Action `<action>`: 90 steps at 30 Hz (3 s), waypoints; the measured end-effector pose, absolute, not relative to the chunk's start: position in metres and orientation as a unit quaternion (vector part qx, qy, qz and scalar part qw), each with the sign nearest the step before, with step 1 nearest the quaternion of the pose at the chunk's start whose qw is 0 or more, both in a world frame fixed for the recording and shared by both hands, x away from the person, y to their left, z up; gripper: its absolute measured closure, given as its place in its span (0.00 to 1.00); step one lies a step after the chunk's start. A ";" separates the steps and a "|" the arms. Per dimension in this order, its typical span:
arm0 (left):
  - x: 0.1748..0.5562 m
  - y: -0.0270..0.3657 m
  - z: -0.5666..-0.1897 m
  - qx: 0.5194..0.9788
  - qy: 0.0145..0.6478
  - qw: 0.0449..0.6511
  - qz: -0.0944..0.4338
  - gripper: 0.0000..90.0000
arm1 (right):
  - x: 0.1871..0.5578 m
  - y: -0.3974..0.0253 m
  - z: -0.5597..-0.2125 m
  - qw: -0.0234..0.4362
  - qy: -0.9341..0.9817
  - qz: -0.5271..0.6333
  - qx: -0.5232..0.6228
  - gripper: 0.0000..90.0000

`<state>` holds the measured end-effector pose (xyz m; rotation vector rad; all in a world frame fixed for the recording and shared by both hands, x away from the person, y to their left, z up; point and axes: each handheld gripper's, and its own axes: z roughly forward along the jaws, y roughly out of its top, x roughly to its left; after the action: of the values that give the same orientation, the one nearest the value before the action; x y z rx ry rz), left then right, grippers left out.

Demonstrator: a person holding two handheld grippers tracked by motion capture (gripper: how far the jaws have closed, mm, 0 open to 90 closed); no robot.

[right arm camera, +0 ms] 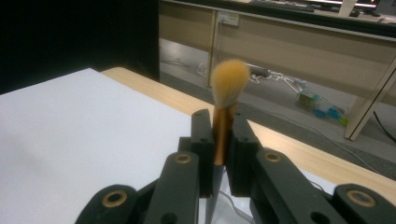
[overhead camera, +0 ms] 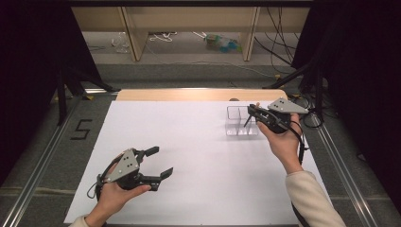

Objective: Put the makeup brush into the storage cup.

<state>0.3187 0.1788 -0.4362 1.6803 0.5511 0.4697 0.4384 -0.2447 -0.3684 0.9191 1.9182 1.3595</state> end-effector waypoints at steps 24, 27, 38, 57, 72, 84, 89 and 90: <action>0.319 0.178 -0.437 0.728 0.239 0.610 0.202 0.18 | 0.446 -0.245 -0.366 0.311 0.718 0.514 0.351 0.93; 0.319 0.178 -0.436 0.728 0.239 0.610 0.202 0.18 | 0.445 -0.245 -0.365 0.300 0.722 0.509 0.360 0.93; 0.319 0.178 -0.437 0.728 0.239 0.610 0.202 0.18 | 0.450 -0.248 -0.364 0.318 0.716 0.511 0.354 0.93; 0.319 0.178 -0.437 0.728 0.240 0.610 0.202 0.18 | 0.450 -0.248 -0.358 0.320 0.712 0.516 0.354 0.93; 0.319 0.178 -0.437 0.727 0.240 0.610 0.202 0.18 | 0.451 -0.250 -0.351 0.325 0.707 0.520 0.354 0.93; 0.319 0.178 -0.437 0.727 0.240 0.611 0.201 0.18 | 0.455 -0.245 -0.349 0.327 0.704 0.523 0.352 0.93; 0.319 0.179 -0.437 0.727 0.239 0.611 0.201 0.18 | 0.456 -0.244 -0.348 0.325 0.706 0.522 0.351 0.93; 0.319 0.178 -0.437 0.728 0.239 0.611 0.201 0.18 | 0.456 -0.244 -0.348 0.325 0.706 0.522 0.351 0.93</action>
<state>0.3193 0.1785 -0.4370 1.6794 0.5525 0.4644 0.4562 -0.2440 -0.3478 0.9207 1.8507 1.3684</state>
